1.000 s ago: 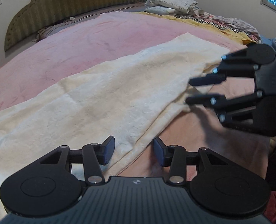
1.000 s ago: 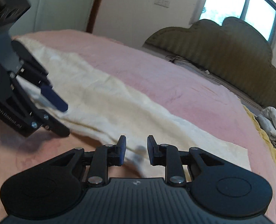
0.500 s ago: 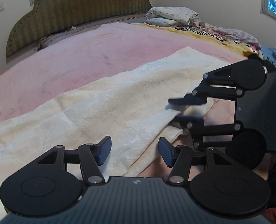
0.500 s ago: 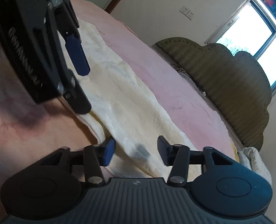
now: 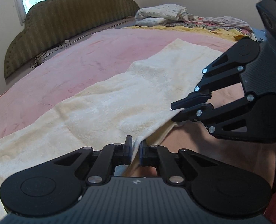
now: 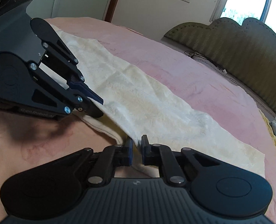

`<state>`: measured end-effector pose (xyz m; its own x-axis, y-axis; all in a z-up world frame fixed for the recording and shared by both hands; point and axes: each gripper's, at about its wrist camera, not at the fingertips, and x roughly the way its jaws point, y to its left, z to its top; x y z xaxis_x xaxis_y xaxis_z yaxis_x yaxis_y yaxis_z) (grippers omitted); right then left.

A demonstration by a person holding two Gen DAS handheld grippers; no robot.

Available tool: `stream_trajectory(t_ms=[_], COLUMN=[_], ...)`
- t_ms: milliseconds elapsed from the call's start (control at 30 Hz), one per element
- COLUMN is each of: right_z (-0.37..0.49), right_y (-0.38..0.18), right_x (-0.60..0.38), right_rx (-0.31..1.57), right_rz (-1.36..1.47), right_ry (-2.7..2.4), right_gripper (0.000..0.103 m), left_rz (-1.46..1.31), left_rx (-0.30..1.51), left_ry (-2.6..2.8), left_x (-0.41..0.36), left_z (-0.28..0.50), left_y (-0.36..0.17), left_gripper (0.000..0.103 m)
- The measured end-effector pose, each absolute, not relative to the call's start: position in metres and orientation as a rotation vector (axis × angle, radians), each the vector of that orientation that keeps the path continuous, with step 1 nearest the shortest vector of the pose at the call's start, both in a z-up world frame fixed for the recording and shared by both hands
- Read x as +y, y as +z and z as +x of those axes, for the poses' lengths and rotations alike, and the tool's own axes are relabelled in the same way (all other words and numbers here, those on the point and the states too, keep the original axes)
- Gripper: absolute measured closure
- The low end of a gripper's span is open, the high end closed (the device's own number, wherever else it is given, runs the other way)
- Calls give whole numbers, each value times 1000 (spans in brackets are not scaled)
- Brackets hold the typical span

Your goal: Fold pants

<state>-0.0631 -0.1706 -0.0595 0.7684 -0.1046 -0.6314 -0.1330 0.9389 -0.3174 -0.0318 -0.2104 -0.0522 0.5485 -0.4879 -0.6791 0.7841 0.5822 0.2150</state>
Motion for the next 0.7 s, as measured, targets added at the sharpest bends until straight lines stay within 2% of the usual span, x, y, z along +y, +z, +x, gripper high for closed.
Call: stream_trajectory(t_ms=[167, 267, 333, 367, 433, 600, 700], right_z=[-64, -68, -82, -90, -105, -124, -123], right_y=[-65, -60, -46, -38, -25, -31, -56], right_x=[-170, -176, -183, -191, -217, -305, -327], right_rx=[711, 733, 732, 713, 664, 584, 677], right_rz=[-309, -258, -253, -226, -153, 173, 255], right_ry=[2, 11, 64, 70, -18, -354, -375], right_gripper=[94, 90, 82, 76, 69, 66, 68], left_rz=[530, 507, 502, 498, 490, 456, 445], left_rx=[653, 663, 684, 691, 705, 699, 700], left_ry=[-796, -806, -801, -804, -814, -830, -818], left_x=[-210, -206, -204, -204, -203, -196, -193], left_z=[-23, -23, -20, -19, -19, -21, -19], left_y=[-58, -52, -51, -50, -47, -33, -25], left_gripper=[94, 90, 88, 80, 78, 74, 74])
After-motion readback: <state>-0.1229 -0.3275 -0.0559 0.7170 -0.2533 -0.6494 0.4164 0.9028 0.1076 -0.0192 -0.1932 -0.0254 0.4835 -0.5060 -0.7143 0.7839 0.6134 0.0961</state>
